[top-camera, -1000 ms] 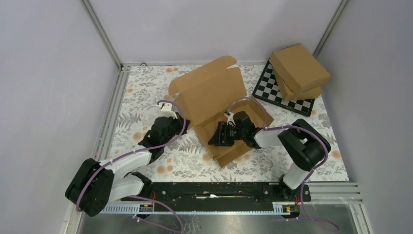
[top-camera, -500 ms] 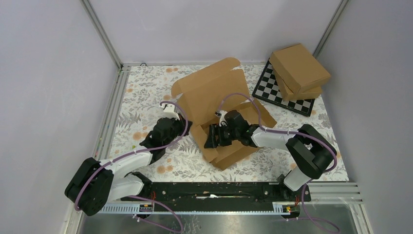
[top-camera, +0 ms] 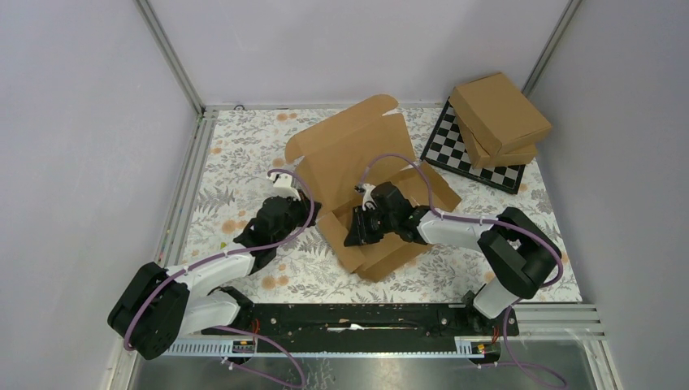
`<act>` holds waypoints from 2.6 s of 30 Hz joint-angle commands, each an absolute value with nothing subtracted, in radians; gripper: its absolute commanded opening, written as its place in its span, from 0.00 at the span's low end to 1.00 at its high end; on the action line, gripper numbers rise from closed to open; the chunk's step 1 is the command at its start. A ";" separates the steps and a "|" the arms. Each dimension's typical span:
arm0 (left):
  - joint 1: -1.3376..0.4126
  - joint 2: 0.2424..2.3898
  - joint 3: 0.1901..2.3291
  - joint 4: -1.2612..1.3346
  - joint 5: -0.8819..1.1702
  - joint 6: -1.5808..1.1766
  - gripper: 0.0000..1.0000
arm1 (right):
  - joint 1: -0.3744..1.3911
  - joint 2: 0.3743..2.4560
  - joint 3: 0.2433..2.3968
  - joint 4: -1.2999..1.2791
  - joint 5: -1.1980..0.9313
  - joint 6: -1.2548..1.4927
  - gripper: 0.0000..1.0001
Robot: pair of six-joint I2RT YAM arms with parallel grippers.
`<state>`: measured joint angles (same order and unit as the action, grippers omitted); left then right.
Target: Fold the paper box
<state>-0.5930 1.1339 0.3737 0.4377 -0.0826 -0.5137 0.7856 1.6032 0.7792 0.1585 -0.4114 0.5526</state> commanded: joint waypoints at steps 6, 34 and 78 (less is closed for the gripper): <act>-0.603 1.133 0.371 0.403 -0.087 -0.491 0.00 | 0.703 1.591 0.734 0.233 -0.416 0.604 0.08; -0.603 1.148 0.381 0.390 -0.096 -0.474 0.00 | 0.509 1.626 0.749 0.233 -0.387 0.609 0.00; -0.499 1.547 0.317 1.054 0.079 -0.917 0.96 | 0.506 1.672 0.782 0.167 -0.417 0.573 0.00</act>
<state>-0.5068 1.5471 0.3145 0.9150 0.0498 -0.9348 0.5030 1.6386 0.7826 0.2531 -0.5079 0.6399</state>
